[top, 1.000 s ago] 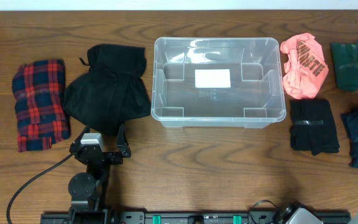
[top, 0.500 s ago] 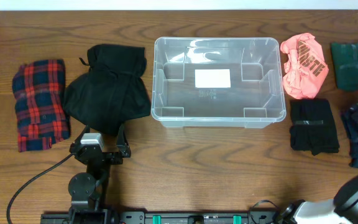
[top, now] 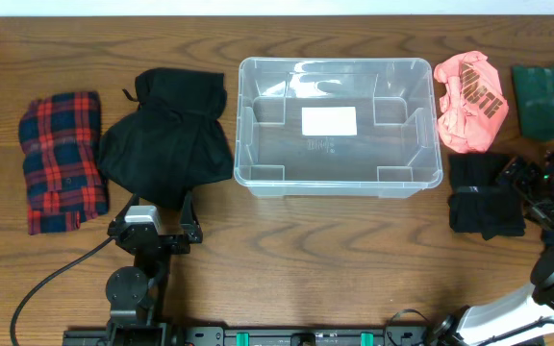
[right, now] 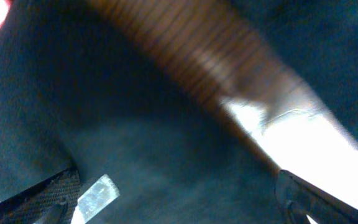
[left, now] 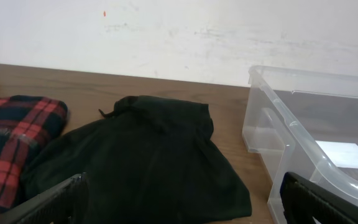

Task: Pack container
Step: 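Lower the right gripper onto the folded black garment and grasp it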

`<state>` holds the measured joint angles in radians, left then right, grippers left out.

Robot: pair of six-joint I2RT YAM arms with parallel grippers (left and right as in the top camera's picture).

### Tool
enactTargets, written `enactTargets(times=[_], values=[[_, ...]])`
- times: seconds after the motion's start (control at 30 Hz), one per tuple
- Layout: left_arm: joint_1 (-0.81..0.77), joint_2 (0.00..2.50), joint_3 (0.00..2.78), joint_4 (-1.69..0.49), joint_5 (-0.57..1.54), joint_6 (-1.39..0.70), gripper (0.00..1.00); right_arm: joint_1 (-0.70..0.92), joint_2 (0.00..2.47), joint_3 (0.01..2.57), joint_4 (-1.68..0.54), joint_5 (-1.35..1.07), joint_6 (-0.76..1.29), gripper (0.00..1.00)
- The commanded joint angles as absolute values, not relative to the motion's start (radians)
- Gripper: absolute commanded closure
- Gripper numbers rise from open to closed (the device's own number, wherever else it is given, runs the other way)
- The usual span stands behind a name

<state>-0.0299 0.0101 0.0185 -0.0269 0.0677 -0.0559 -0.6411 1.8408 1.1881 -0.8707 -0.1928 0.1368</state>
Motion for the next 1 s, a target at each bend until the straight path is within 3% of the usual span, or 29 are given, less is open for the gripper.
enactTargets(times=[0.0,0.47,0.73,0.97], values=[[-0.034,0.004,0.004,-0.064,0.075,-0.054,0.02,-0.606,1.846,1.182,-0.899,-0.215,0.121,0.02],[-0.034,0.004,0.004,-0.064,0.075,-0.054,0.02,-0.572,1.846,1.182,-1.053,-0.404,0.088,0.01],[-0.034,0.004,0.004,-0.064,0.075,-0.054,0.02,-0.572,1.843,1.188,-1.088,-0.399,0.025,0.12],[-0.034,0.004,0.004,-0.064,0.075,-0.054,0.02,-0.573,1.842,1.205,-1.056,-0.315,0.021,0.14]])
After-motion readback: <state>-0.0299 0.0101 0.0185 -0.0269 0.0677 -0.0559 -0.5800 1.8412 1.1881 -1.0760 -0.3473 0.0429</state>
